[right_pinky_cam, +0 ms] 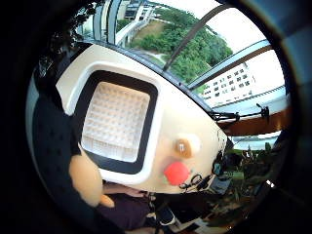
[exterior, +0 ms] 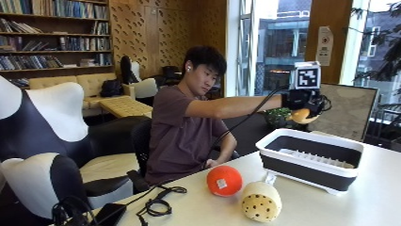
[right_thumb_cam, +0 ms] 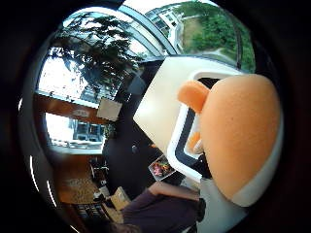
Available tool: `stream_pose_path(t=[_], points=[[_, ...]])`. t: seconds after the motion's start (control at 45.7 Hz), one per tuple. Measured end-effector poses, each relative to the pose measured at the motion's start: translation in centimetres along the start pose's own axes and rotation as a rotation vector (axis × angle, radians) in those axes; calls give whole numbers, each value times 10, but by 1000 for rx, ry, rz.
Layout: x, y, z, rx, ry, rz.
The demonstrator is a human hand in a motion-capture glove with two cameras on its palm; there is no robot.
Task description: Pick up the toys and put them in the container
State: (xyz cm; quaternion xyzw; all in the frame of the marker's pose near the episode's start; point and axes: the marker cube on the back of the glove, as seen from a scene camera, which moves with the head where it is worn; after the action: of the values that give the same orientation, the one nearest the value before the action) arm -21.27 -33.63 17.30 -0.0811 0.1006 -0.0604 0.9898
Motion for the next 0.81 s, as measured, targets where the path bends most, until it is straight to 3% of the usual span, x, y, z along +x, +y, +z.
stream_pose_path(t=[0.044, 0.131, 0.219, 0.372, 0.46, 0.548, 0.701, 0.811], points=[[-14, -7, 15, -24, -11, 17], [-11, -16, 53, -102, 218, 122], [-41, -18, 77, -161, 53, 26], [-61, -18, 102, -316, 77, 9], [-58, -17, 86, -308, 56, 22], [-23, -15, 57, -281, 227, 163], [27, 10, -18, -216, 37, 38], [90, 32, -52, -177, 94, 144]])
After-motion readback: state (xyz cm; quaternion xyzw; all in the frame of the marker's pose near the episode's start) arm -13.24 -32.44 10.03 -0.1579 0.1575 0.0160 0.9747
